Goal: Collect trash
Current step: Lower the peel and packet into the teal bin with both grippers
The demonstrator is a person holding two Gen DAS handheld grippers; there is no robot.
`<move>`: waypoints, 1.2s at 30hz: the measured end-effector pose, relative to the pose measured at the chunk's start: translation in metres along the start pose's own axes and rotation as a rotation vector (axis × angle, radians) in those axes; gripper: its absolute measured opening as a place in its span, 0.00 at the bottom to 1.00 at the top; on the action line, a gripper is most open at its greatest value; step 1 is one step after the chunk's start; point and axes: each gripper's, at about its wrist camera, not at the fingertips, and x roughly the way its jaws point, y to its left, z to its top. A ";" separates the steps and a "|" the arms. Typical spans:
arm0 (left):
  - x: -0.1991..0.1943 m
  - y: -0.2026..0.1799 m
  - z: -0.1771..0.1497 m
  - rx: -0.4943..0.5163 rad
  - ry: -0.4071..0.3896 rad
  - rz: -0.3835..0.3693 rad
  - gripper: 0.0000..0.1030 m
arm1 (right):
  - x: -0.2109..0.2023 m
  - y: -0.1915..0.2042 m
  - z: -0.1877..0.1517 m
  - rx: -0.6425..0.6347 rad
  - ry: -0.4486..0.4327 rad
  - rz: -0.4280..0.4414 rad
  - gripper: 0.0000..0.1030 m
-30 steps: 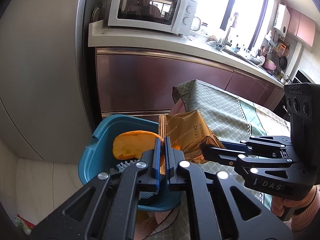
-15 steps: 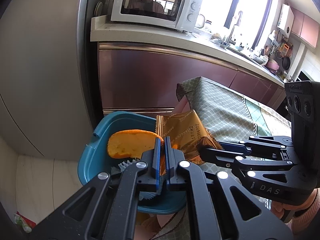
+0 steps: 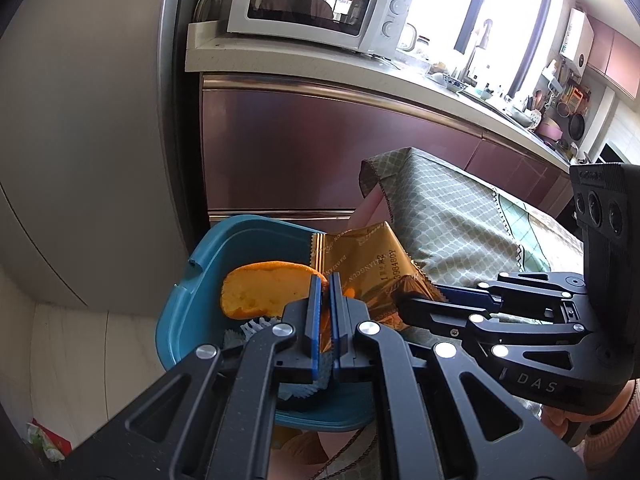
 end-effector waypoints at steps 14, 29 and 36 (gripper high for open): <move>0.020 0.008 -0.004 -0.022 0.042 0.009 0.04 | 0.028 0.005 0.008 -0.010 0.049 -0.016 0.14; 0.042 0.011 -0.007 -0.039 0.080 0.004 0.04 | 0.047 0.010 0.012 -0.021 0.099 -0.035 0.15; 0.054 0.017 -0.008 -0.066 0.110 -0.014 0.04 | 0.051 0.014 0.016 -0.026 0.112 -0.045 0.18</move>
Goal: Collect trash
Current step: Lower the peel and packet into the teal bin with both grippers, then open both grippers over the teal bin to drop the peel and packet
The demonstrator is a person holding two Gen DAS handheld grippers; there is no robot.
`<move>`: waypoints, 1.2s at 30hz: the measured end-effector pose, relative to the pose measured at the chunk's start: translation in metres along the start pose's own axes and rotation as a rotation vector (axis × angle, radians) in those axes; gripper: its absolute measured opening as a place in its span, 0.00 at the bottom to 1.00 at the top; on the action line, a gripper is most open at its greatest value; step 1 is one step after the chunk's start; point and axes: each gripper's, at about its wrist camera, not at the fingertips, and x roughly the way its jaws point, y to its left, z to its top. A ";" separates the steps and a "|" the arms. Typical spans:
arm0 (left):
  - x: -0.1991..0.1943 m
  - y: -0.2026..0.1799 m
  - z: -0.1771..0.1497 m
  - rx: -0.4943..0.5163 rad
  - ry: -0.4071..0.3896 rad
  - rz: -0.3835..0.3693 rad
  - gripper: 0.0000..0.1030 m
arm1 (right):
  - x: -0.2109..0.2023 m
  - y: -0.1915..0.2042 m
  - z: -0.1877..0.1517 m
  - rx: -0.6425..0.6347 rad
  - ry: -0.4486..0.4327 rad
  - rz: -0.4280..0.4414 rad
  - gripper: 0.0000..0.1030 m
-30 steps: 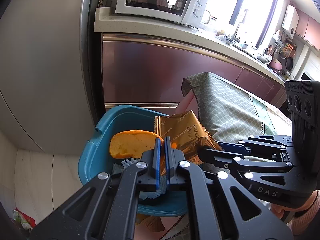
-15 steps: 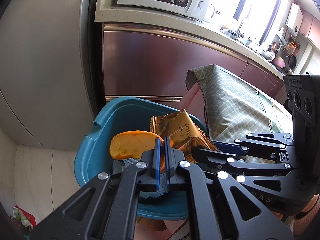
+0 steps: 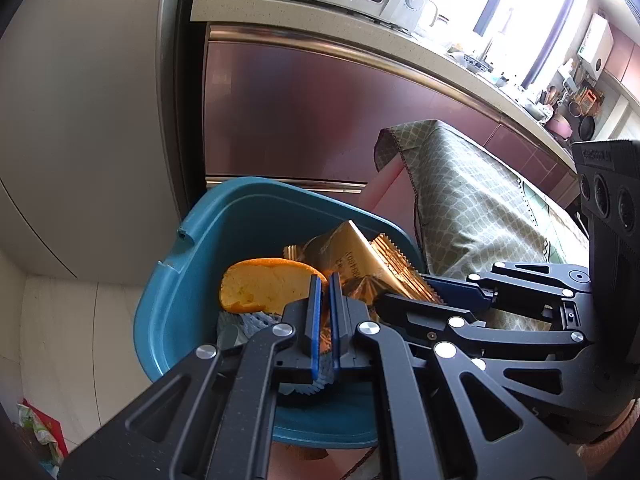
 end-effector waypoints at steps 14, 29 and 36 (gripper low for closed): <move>0.018 0.005 0.001 -0.040 0.042 -0.030 0.05 | 0.000 0.001 0.002 -0.010 0.001 -0.041 0.21; 0.020 0.003 0.000 -0.047 0.048 -0.076 0.22 | -0.049 -0.005 -0.017 0.009 -0.085 -0.012 0.28; -0.012 -0.013 -0.001 0.012 -0.038 -0.051 0.34 | -0.084 -0.011 -0.040 0.031 -0.149 0.000 0.38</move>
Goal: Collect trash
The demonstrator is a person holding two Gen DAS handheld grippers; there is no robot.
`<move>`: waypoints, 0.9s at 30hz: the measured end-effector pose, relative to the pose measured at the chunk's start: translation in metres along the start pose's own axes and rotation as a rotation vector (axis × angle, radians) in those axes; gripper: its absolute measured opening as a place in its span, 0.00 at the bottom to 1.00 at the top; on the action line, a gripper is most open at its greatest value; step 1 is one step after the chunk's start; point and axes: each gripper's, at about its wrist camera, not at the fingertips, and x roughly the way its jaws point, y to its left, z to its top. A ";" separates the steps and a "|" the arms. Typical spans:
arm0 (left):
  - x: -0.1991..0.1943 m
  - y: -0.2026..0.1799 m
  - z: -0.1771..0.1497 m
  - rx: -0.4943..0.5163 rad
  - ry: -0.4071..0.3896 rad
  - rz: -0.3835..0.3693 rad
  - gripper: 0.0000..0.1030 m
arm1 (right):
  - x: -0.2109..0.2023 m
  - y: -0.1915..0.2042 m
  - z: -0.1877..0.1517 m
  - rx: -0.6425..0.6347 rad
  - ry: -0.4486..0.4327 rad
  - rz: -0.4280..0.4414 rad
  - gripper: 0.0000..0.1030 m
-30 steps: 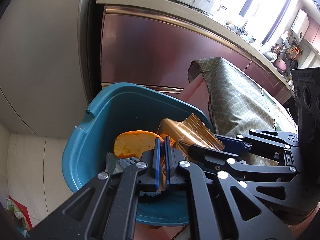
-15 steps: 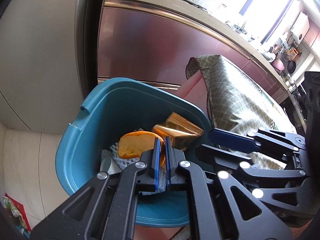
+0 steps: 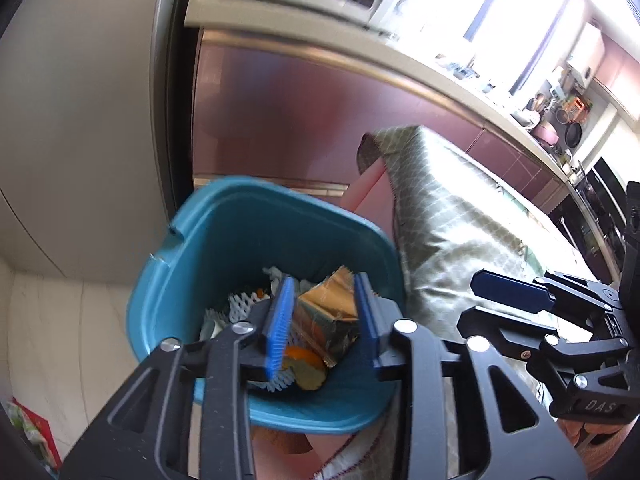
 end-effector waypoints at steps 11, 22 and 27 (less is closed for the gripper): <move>-0.082 -0.078 -0.034 0.224 -0.234 -0.005 0.84 | -0.090 -0.013 -0.063 0.059 -0.201 -0.109 0.76; -0.111 -0.147 -0.083 0.295 -0.369 0.016 0.94 | -0.163 -0.036 -0.148 0.171 -0.396 -0.391 0.93; -0.119 -0.163 -0.100 0.277 -0.423 0.048 0.94 | -0.185 -0.037 -0.177 0.185 -0.465 -0.508 0.93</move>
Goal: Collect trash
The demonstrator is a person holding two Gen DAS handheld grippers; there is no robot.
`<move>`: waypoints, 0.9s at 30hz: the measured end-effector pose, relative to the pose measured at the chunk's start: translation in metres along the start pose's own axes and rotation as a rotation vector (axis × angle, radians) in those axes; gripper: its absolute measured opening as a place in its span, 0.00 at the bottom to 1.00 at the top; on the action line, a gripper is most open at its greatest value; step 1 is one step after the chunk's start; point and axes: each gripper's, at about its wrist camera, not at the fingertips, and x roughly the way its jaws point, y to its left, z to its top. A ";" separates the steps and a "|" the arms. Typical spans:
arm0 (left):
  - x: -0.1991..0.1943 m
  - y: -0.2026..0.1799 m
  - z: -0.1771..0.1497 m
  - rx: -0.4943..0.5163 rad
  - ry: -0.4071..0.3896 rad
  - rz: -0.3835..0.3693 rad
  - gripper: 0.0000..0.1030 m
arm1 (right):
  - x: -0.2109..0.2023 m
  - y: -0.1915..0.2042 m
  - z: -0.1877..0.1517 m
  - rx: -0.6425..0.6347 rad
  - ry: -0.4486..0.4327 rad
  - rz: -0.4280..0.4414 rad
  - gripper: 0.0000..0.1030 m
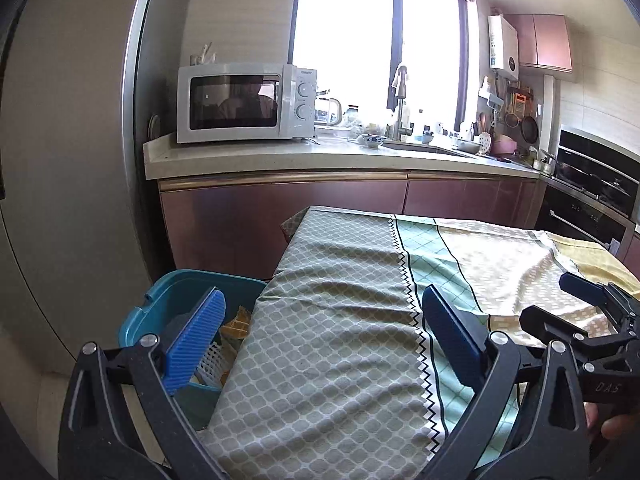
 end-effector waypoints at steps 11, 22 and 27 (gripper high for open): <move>-0.021 -0.022 -0.012 0.006 -0.046 0.017 0.94 | -0.039 -0.009 -0.018 0.021 -0.123 -0.083 0.93; -0.026 -0.029 -0.007 0.026 -0.083 0.034 0.94 | -0.048 -0.016 -0.018 0.058 -0.154 -0.096 0.93; -0.024 -0.029 -0.008 0.027 -0.079 0.038 0.94 | -0.048 -0.017 -0.019 0.069 -0.156 -0.102 0.93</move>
